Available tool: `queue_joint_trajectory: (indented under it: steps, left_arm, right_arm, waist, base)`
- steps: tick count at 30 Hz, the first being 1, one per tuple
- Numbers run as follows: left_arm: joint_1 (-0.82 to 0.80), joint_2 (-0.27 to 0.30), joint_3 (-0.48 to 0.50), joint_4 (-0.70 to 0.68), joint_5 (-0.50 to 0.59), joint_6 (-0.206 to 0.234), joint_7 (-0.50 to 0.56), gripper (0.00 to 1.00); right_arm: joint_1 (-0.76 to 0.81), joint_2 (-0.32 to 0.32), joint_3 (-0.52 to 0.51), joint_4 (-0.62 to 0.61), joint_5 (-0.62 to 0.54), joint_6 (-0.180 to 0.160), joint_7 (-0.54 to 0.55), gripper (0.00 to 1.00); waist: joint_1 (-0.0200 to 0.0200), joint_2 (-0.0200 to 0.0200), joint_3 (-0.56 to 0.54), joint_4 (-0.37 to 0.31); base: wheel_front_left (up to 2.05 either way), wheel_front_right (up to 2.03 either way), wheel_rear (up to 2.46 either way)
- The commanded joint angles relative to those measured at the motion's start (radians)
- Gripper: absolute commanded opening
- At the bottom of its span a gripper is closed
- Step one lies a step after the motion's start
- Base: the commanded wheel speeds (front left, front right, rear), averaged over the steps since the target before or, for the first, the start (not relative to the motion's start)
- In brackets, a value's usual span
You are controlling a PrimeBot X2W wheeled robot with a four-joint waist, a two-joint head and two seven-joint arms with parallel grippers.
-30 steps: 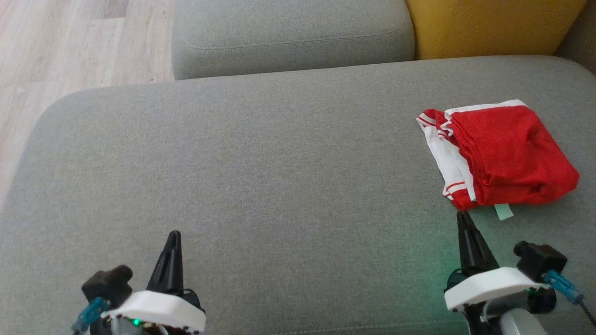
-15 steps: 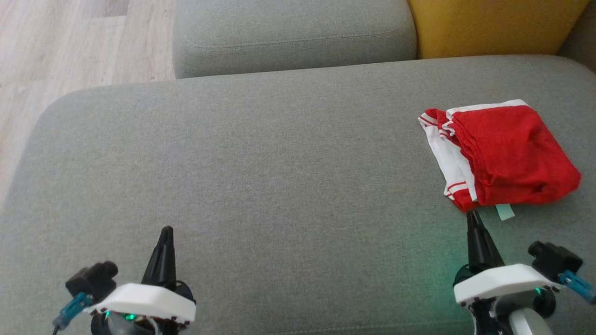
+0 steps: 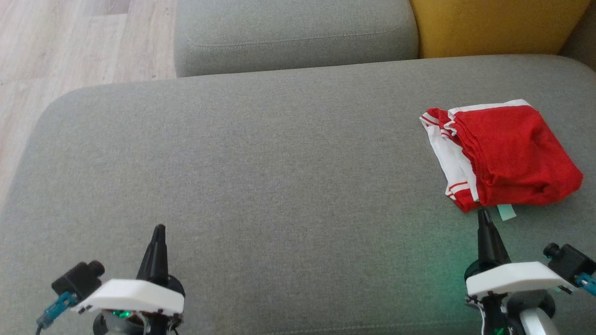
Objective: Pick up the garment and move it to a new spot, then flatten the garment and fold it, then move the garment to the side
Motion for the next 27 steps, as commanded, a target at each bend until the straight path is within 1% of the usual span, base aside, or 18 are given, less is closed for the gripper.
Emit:
queue_joint_trajectory:
  steps: [1,27]
  left_arm:
    - [-0.060,0.011,0.028,-0.028,-0.029,-0.009,0.006,0.00]
    - [-0.088,0.014,0.080,-0.015,-0.301,-0.031,0.079,0.00]
  right_arm:
    - [-0.053,-0.009,0.000,-0.041,0.031,0.000,0.005,0.00]
    - [-0.061,-0.010,-0.040,-0.063,0.312,-0.001,0.071,0.00]
  waist:
    - [0.0000,0.0000,0.000,0.000]
    - [0.0000,0.0000,0.006,0.007]
  base:
    - [0.00,0.00,0.00]
    - [0.00,0.00,0.00]
